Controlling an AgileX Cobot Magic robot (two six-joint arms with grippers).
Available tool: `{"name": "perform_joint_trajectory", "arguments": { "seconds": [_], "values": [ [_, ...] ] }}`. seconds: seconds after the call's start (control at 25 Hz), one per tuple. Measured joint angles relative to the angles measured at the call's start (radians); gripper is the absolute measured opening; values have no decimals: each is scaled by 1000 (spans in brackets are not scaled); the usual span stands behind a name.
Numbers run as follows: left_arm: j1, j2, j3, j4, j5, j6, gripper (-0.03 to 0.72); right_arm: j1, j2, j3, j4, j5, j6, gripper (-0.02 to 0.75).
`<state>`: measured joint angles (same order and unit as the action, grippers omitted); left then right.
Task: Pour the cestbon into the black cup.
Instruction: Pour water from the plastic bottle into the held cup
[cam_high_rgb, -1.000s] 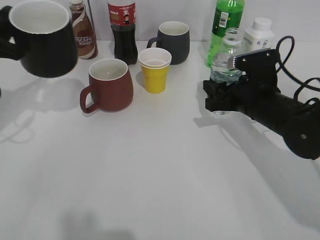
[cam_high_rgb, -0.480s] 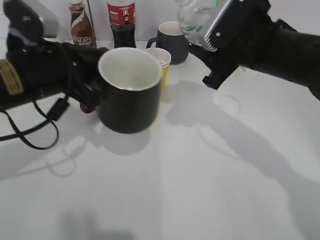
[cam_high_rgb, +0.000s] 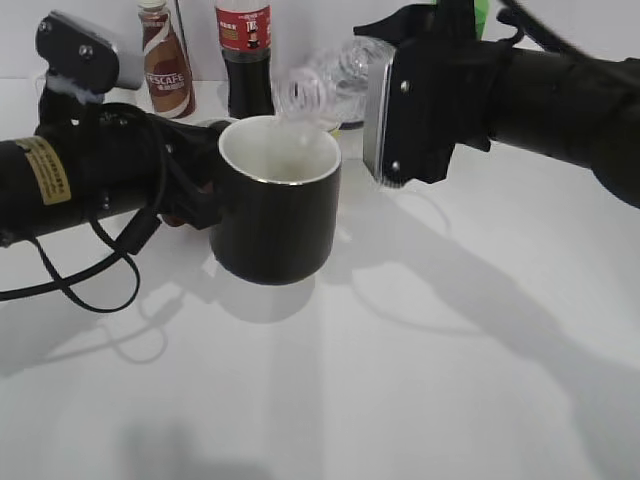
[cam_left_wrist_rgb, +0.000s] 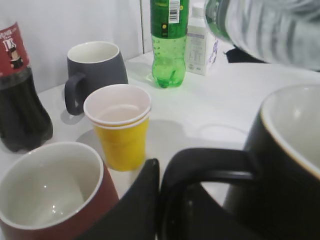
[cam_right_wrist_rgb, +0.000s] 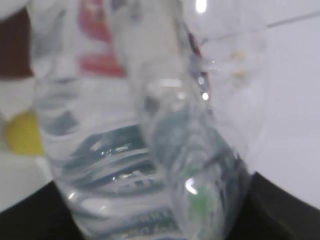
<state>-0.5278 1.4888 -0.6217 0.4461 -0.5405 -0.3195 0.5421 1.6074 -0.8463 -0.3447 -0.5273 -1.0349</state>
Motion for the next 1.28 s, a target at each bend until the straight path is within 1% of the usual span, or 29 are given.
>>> {"name": "perform_joint_trajectory", "arguments": {
  "seconds": [0.2,0.52,0.68,1.08,1.2,1.28],
  "values": [
    [0,0,0,7,3,-8,41,0,0,0,10,1,-138,457],
    [0,0,0,67,3,-12,40,0,0,-11,50,2,-342,457],
    [0,0,0,97,3,-16,40,0,0,-39,65,1,-384,457],
    [0,0,0,98,5,-27,40,0,-1,-48,72,0,-402,457],
    [0,0,0,93,3,-28,40,0,-1,-48,72,6,-338,457],
    [0,0,0,77,-6,-28,40,0,-2,-49,72,43,-263,457]
  ]
}}
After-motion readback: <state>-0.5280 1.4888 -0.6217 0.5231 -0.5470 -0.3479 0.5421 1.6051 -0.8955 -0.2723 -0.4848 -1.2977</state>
